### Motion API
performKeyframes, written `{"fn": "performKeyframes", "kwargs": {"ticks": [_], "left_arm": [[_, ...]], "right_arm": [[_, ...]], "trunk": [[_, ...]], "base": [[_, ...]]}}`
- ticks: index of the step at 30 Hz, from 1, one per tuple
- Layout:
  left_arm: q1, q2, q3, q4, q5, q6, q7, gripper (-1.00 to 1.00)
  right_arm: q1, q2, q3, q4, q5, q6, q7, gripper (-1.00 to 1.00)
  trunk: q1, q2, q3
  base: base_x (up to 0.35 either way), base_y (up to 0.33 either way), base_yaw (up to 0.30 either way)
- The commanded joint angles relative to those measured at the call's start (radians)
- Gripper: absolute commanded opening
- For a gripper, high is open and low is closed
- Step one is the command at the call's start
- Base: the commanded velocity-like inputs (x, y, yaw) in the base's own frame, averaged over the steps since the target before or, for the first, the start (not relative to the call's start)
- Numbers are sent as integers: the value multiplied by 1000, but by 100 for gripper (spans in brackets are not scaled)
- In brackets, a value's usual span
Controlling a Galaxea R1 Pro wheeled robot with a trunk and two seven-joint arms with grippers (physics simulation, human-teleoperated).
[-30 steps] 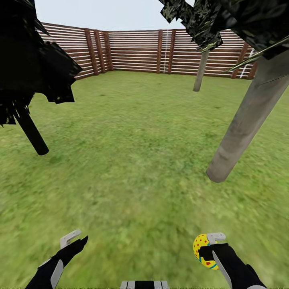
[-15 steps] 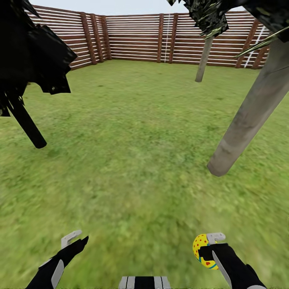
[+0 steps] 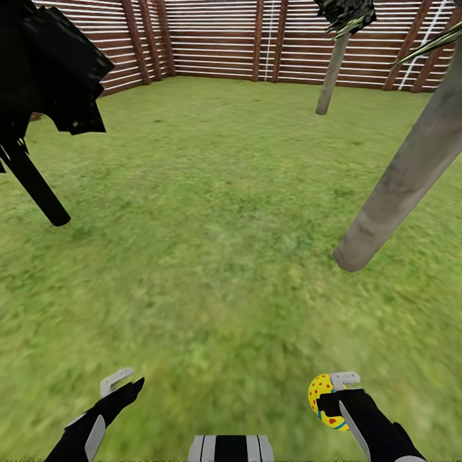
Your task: Take the three Easter eggs out of the wicker basket on the lawn in the garden, then place them on the lawn next to a single tree (choose any tree) so that all three eggs are next to the same tree and none are left in the basket.
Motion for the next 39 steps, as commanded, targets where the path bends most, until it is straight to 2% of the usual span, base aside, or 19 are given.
{"fn": "performKeyframes", "kwargs": {"ticks": [1, 18, 22, 23, 39], "left_arm": [[-1, -1, 8, -2, -8, 6, -9, 100], [-1, -1, 8, -2, -7, 6, -9, 100], [-1, -1, 8, -2, -6, -23, -10, 100], [-1, -1, 8, -2, -7, -31, -10, 100], [-1, -7, 8, 0, -8, -38, -12, 100]], "right_arm": [[0, -1, 4, -1, 2, 6, -3, -100], [0, -1, 4, -2, 2, 6, -3, -100], [0, -1, 4, -2, 2, 6, -3, -100], [0, -1, 5, -2, 2, 6, -3, 100], [0, -1, 4, -2, 2, 6, -3, 100]], "trunk": [[0, -1, -5], [8, -5, -70], [8, -5, -70], [8, -5, -70], [8, -5, -70]], "base": [[0, 0, 0], [0, 0, 0], [0, 0, 0], [0, 0, 0], [0, 0, 0]]}}
